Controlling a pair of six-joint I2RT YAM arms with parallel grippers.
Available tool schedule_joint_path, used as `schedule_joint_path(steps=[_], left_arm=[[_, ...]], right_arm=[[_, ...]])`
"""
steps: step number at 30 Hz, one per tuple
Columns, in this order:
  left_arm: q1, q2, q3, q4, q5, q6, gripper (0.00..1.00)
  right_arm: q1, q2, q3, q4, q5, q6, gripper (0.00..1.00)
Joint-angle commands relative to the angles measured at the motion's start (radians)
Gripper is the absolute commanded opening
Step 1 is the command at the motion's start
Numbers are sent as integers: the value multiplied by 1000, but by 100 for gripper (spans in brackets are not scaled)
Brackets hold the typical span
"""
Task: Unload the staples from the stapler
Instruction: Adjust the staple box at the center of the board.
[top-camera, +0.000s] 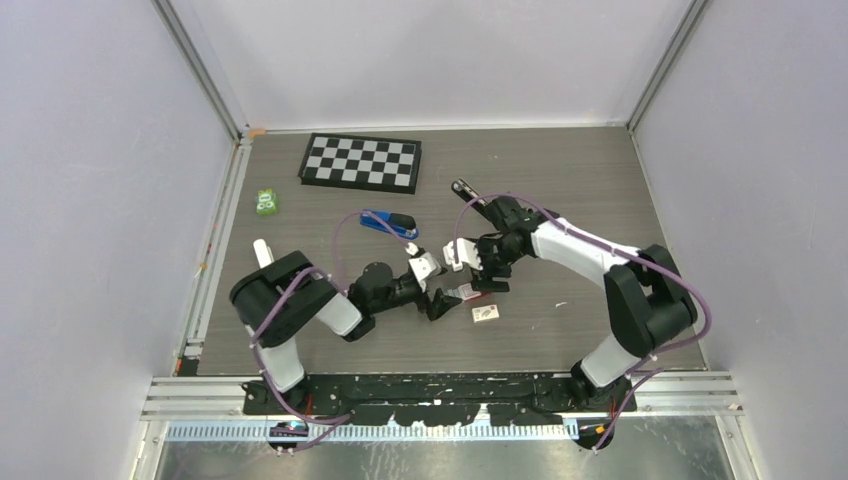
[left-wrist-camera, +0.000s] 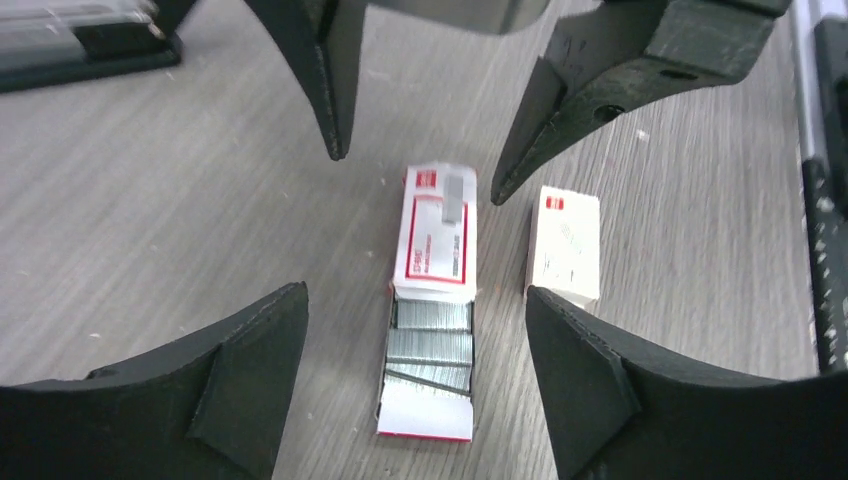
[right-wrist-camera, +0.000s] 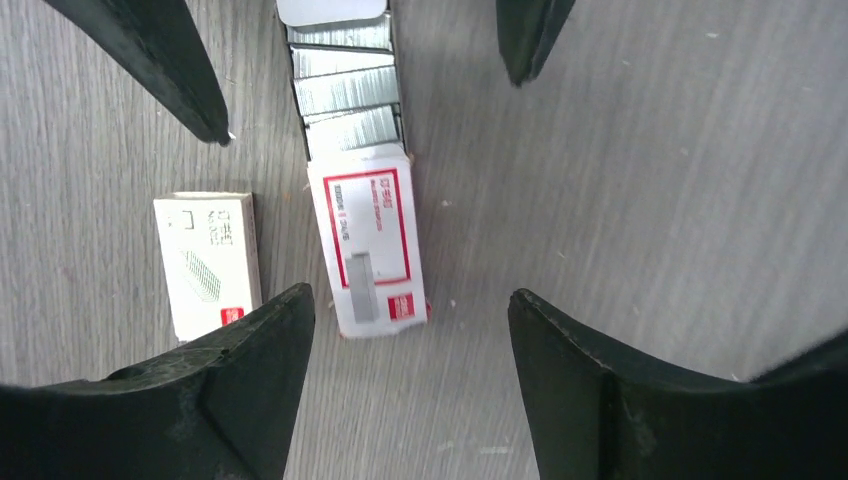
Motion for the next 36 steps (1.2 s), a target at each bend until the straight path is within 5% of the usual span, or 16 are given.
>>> schedule_joint_path(steps=[1,7,10,14,17,24,26,30,36], left_arm=[[3,-171,-29,-28,-74,-79,83],[4,-444,-44,-367,-190,-184,89],[5,-604,-78,-519,-305,-262,99],[11,-820,-128,-720,-509,-455,100],[27,-922,-135,-883,-496,-572,98],[30,-1001,-185,-975,-513,-832,84],[31,-989,-184,-989,-529,-897,71],[31,-906,-166,-967,-504,-961,51],[28,-702,-146,-806,-436,-992,40]], right_arm=[[-20,-115,7,-62,-10,38,76],[-68,-201,9,-109,-104,127,73],[-91,-228,0,-113,-137,200,61],[-111,-213,-1,-150,-131,196,47],[-126,-174,29,-162,-79,212,34],[-144,-89,27,-129,28,229,28],[-143,-70,21,-105,42,244,25],[-142,-36,15,-88,64,253,23],[-141,-6,9,-79,63,252,22]])
